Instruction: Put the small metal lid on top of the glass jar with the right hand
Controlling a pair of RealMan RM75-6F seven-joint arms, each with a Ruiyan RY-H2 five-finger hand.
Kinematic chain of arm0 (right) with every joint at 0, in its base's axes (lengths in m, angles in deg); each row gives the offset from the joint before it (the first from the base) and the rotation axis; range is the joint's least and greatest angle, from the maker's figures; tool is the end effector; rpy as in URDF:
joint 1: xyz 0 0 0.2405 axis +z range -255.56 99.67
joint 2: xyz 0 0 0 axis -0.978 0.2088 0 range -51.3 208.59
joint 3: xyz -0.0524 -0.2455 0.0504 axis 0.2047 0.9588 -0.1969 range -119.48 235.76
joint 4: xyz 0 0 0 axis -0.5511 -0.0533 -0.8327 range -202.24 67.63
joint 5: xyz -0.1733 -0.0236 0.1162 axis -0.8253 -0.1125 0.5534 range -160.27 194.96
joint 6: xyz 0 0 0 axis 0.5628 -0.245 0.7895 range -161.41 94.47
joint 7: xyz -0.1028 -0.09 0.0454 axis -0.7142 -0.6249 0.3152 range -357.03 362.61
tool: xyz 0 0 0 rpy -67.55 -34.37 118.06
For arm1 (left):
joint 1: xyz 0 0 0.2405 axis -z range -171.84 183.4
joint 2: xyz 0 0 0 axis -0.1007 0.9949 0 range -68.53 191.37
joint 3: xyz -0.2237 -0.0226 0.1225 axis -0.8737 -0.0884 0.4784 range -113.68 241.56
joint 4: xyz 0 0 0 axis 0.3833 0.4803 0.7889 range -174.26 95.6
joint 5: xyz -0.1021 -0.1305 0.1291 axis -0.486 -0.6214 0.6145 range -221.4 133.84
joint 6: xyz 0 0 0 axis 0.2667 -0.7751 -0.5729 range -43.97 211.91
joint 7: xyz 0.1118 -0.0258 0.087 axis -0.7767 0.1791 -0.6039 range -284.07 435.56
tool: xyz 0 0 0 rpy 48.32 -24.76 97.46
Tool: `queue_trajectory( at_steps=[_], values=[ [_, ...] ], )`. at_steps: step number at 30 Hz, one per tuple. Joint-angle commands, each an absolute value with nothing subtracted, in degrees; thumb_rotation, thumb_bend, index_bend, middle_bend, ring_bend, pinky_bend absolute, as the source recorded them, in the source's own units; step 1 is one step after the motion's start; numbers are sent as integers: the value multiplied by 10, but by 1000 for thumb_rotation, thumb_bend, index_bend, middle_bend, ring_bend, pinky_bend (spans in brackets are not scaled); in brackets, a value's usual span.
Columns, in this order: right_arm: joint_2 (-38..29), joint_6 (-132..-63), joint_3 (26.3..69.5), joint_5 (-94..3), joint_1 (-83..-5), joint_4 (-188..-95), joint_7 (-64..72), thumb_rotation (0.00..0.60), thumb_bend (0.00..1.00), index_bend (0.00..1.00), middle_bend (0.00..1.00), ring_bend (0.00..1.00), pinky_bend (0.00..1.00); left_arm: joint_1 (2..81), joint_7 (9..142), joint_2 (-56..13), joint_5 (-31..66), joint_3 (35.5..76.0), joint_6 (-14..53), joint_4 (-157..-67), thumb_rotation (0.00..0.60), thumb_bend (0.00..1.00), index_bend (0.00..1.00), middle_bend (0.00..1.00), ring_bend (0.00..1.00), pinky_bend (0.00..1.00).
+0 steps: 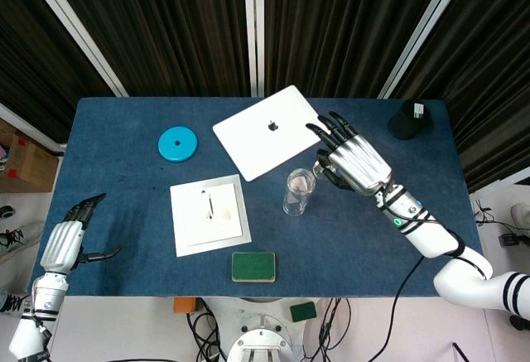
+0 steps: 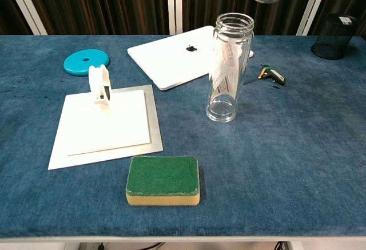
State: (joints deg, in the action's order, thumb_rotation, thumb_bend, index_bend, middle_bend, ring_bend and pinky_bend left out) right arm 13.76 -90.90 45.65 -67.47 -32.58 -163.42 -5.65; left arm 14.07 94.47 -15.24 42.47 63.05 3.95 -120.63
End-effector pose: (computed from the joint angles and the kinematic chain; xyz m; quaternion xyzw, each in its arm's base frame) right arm -0.0980 -0.3555 0.1107 0.7861 -0.1903 0.4439 0.3858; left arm -0.3208 0.1934 0.0874 -0.5506 -0.5076 -0.4600 0.4771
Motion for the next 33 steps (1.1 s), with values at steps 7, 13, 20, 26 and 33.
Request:
queue_trajectory(
  at_steps=[7, 13, 20, 26, 33],
  values=[
    [120, -891, 459, -669, -311, -1626, -64, 600, 442, 635, 69, 0, 0, 141, 948, -154, 424, 631, 41, -1203, 536, 82, 94, 115, 91, 133],
    [111, -879, 456, -664, -298, -1621, -68, 600, 438, 635, 69, 0, 0, 138, 951, -156, 422, 633, 40, -1200, 535, 82, 93, 115, 91, 133],
    [102, -871, 458, -664, -288, -1619, -75, 600, 438, 635, 70, 0, 0, 138, 955, -156, 423, 632, 39, -1197, 534, 82, 94, 115, 91, 133],
    [96, -865, 461, -664, -281, -1616, -79, 600, 437, 635, 72, 0, 0, 136, 962, -159, 420, 633, 42, -1191, 536, 82, 94, 114, 91, 133],
    [91, -861, 462, -662, -275, -1615, -80, 600, 437, 635, 72, 0, 0, 133, 973, -159, 419, 629, 35, -1185, 536, 83, 94, 115, 91, 133]
  ],
)
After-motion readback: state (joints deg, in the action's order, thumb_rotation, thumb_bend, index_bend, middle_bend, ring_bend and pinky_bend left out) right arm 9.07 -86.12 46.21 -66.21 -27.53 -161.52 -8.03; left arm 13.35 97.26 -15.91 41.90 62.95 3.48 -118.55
